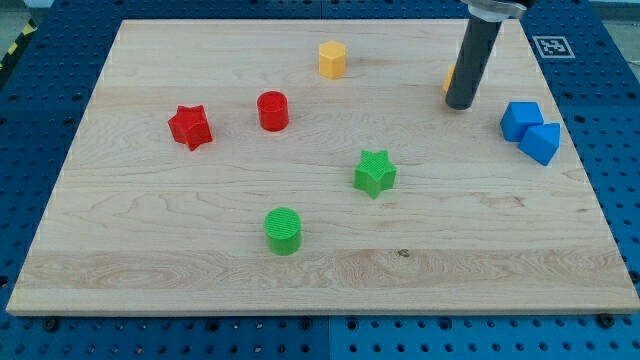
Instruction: Place the yellow heart to the right of the yellow hexagon
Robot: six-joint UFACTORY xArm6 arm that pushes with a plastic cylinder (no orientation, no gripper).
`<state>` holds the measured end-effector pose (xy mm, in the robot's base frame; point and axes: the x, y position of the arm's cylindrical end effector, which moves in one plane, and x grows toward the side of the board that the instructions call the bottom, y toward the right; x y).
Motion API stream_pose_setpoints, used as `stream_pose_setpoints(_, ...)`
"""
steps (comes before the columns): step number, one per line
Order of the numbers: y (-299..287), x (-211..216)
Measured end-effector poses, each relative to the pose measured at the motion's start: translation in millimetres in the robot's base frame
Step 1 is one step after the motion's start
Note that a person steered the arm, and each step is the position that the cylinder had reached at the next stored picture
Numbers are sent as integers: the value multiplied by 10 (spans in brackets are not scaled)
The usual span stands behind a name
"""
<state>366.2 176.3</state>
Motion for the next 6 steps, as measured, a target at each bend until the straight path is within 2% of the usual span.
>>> stream_pose_setpoints(3, 144, -112)
stream_pose_setpoints(4, 48, 18)
stream_pose_setpoints(5, -145, -223)
stream_pose_setpoints(6, 15, -411)
